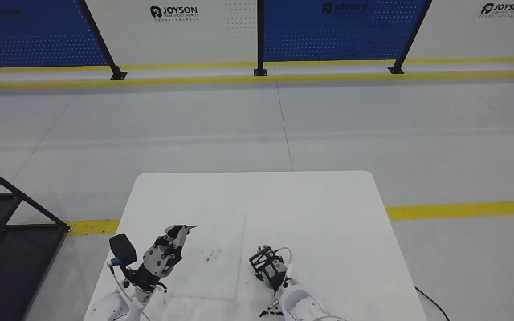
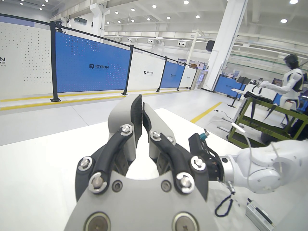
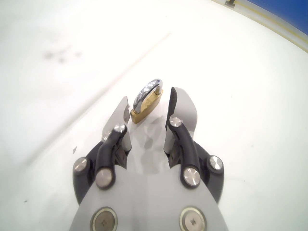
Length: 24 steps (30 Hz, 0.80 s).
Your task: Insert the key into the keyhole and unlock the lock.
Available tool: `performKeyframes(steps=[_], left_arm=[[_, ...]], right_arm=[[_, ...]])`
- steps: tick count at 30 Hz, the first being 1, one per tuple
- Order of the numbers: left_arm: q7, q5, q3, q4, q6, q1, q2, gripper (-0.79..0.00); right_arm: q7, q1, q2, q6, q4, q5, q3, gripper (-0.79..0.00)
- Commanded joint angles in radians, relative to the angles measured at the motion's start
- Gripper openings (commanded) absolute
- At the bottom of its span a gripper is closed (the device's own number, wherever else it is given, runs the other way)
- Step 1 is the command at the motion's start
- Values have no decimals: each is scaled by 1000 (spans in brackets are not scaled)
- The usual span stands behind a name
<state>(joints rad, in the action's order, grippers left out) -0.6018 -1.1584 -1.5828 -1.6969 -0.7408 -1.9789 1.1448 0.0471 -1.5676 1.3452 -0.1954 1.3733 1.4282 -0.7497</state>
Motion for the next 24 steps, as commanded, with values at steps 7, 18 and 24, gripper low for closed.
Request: performKeyframes(steps=[7, 18, 24], left_arm=[[0, 0, 0, 0, 0, 0, 0, -785], [0, 0, 0, 0, 0, 0, 0, -785], [0, 0, 0, 0, 0, 0, 0, -785]], right_arm=[[3, 20, 11, 6, -28, -21, 2, -514], [-4, 26, 20, 13, -40, -29, 3, -785], [-21, 16, 14, 48, -3, -64, -32, -785]])
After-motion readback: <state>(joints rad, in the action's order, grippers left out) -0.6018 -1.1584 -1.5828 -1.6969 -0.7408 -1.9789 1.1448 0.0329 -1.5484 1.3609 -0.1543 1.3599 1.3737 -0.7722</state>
